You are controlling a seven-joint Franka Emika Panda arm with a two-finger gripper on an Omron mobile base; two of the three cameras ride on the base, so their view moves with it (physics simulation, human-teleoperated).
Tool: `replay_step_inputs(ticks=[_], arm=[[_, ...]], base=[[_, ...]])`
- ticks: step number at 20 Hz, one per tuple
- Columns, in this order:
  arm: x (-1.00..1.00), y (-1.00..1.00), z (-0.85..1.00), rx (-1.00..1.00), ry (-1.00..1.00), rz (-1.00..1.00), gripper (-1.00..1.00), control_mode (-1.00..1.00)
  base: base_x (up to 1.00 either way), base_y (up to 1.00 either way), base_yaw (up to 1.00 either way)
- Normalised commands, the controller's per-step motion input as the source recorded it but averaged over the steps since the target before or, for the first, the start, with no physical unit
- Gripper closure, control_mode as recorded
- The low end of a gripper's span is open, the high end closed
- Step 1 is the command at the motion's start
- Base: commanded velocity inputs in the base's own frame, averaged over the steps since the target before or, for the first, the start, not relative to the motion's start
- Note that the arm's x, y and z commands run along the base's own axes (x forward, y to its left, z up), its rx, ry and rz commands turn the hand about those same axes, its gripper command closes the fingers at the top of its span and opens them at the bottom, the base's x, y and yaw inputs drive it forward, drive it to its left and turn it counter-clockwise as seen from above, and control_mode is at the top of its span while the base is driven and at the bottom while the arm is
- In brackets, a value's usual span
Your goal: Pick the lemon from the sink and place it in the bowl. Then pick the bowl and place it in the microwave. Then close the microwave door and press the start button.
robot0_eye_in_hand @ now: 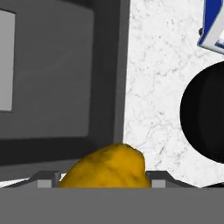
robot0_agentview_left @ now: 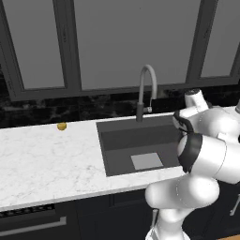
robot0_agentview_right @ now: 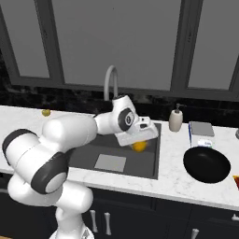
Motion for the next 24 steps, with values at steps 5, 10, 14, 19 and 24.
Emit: replay_step_inputs(ticks=[5, 10, 14, 19, 24], arm=[[-0.09, -0.8, 0.2, -0.03, 0.02, -0.03, 1.0, -1.0], [-0.03, -0.72, 0.18, 0.07, -0.01, 0.0, 1.0, -1.0], [0.0, -0.54, 0.23, 0.02, 0.0, 0.0, 1.0, -1.0], [0.0, -0.59, 0.11, 0.14, 0.0, 0.0, 1.0, -1.0], [0.0, -0.43, 0.0, 0.16, -0.01, 0.0, 1.0, -1.0]], base=[[0.0, 0.0, 0.0], [0.0, 0.0, 0.0], [0.0, 0.0, 0.0], [0.0, 0.0, 0.0], [0.0, 0.0, 0.0]])
